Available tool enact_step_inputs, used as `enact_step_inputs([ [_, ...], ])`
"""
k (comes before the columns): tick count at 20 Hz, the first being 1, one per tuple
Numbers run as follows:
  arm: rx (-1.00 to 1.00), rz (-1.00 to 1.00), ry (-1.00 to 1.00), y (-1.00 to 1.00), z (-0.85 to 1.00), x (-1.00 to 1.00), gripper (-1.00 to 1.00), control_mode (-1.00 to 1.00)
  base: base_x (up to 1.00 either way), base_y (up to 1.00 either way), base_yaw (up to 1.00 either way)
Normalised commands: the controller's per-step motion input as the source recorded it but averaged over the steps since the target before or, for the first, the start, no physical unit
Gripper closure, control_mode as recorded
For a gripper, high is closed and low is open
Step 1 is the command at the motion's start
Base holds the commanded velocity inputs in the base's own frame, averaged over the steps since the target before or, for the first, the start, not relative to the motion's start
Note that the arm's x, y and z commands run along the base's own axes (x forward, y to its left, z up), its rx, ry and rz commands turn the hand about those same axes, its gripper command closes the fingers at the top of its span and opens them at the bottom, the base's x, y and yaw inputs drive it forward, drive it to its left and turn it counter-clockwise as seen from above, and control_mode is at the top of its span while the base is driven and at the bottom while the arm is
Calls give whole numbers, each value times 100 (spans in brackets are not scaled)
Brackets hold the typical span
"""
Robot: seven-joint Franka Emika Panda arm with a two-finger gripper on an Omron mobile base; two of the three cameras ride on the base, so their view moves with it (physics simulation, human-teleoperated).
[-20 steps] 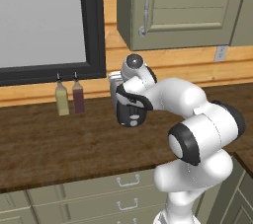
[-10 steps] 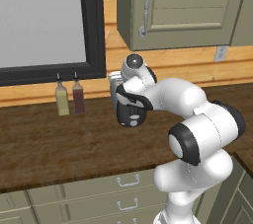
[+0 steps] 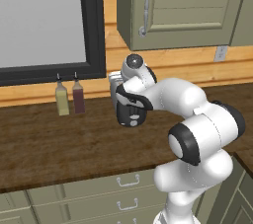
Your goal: Start the toaster. Once the lever pops up, take the bread to the plate on the dining counter.
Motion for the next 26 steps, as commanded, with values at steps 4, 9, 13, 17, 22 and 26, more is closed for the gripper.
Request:
enact_step_inputs([
  [4,0,0,0,0,0,0,-100,-100,0,0,0],
  [9,0,0,0,0,0,0,-100,-100,0,0,0],
  [13,0,0,0,0,0,0,-100,-100,0,0,0],
  [17,0,0,0,0,0,0,-100,-100,0,0,0],
  [22,0,0,0,0,0,0,-100,-100,0,0,0],
  [26,0,0,0,0,0,0,-100,-100,0,0,0],
])
